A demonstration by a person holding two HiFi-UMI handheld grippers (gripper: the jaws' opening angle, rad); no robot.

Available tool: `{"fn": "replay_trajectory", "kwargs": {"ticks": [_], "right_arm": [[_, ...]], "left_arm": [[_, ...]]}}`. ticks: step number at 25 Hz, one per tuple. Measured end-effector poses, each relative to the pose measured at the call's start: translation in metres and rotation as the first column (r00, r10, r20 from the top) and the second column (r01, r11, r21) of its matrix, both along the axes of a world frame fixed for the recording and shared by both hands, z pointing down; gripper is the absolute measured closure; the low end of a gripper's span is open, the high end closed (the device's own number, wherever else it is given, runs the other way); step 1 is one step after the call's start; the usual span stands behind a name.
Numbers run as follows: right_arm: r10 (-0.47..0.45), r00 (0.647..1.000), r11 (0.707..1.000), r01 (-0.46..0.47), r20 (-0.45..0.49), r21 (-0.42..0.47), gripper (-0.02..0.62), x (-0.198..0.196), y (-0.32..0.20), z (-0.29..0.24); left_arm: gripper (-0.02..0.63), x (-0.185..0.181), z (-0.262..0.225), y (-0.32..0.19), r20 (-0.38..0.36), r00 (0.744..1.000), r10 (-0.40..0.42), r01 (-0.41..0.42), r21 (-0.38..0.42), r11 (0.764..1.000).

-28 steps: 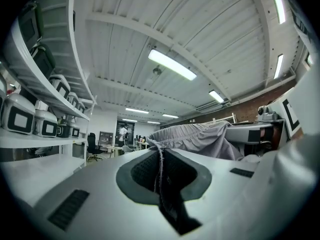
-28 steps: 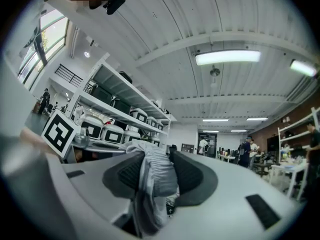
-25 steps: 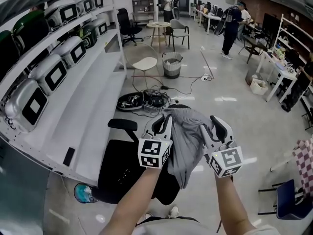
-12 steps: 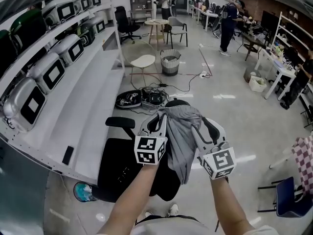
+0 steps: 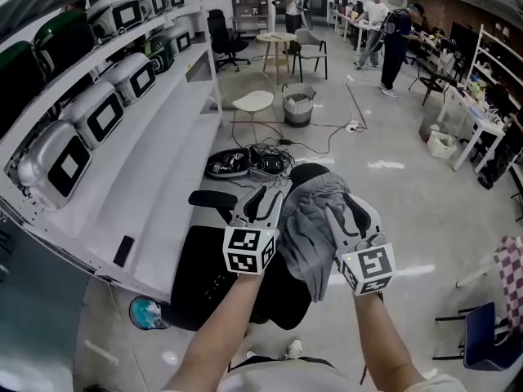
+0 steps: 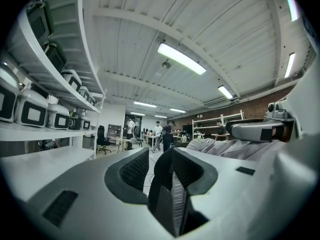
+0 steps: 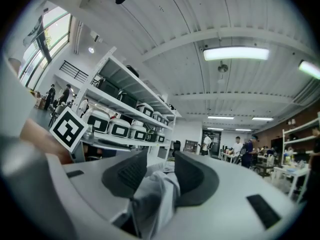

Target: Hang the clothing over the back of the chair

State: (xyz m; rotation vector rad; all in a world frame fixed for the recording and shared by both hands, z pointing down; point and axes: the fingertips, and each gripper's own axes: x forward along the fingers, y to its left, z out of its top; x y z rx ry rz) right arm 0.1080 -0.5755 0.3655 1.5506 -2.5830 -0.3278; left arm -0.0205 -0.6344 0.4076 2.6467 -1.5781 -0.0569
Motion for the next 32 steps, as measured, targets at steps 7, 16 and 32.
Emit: {"fn": "replay_trajectory", "kwargs": {"ticks": [7, 16, 32], "right_arm": [[0.041, 0.999, 0.998, -0.041, 0.018, 0.04, 0.422, 0.006, 0.017, -0.015], [0.089, 0.995, 0.995, -0.091, 0.037, 0.048, 0.481, -0.005, 0.077, -0.017], [-0.008, 0.994, 1.0, 0.005, 0.109, 0.028, 0.572, -0.012, 0.246, 0.004]], "left_arm": [[0.476, 0.014, -0.028, 0.036, 0.039, 0.999, 0.033, -0.036, 0.075, 0.997], [0.556, 0.028, -0.041, 0.097, 0.027, 0.99, 0.136, -0.138, 0.112, 0.984], [0.6, 0.021, -0.046, 0.27, -0.003, 0.998, 0.063, -0.062, 0.185, 0.981]]}}
